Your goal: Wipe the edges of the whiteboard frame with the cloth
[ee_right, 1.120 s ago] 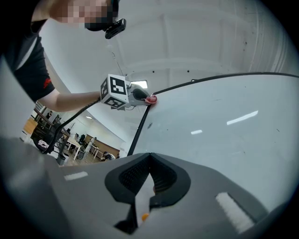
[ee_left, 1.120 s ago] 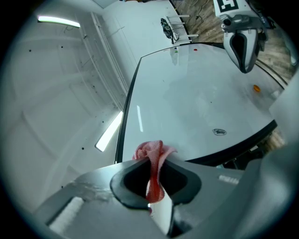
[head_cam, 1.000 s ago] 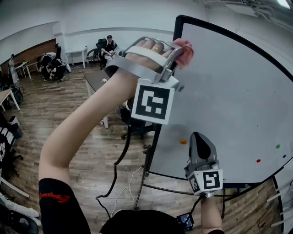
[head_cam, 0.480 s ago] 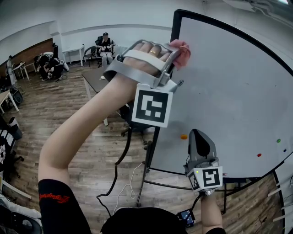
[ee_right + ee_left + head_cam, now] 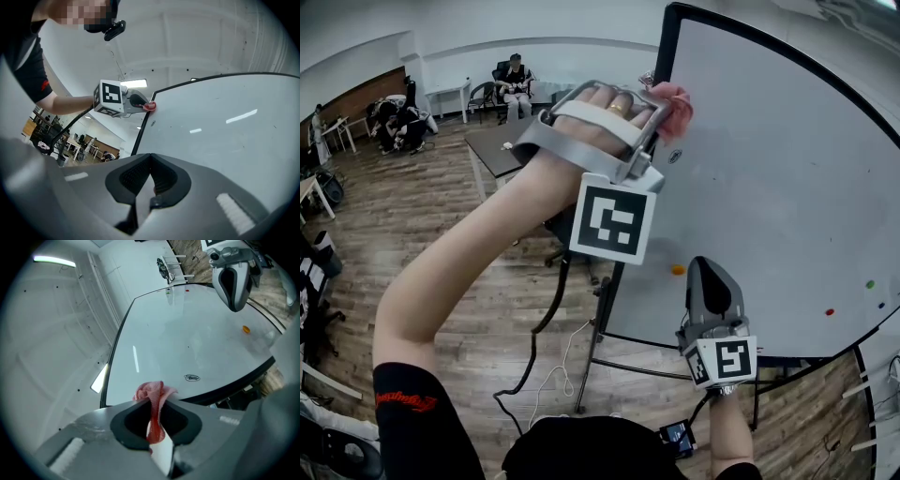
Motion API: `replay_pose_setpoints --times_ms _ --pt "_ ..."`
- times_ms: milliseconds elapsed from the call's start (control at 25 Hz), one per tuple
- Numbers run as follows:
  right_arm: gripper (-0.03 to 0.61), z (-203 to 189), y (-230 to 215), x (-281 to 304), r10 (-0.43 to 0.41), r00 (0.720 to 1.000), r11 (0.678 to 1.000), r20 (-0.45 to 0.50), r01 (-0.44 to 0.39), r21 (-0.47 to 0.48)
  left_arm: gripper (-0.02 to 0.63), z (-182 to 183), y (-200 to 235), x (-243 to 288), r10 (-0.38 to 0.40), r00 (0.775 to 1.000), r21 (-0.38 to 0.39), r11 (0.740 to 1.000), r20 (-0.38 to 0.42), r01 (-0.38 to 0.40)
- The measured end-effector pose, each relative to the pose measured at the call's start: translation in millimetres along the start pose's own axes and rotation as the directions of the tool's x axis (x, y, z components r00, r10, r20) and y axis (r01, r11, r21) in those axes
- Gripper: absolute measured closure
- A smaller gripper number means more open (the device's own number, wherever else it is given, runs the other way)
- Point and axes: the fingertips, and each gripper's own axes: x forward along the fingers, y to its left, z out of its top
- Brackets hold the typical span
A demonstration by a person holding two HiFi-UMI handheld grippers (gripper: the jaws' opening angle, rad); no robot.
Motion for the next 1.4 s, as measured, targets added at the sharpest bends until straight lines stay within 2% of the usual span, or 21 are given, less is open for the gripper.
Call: replay_pose_setpoints --times_ms 1400 --pt "0.577 -26.3 5.2 7.0 0.028 0.999 0.999 -0.045 -0.027 0.034 0.569 16.5 -60.1 -15.0 -0.07 0.997 -0.009 0.997 0.026 0.07"
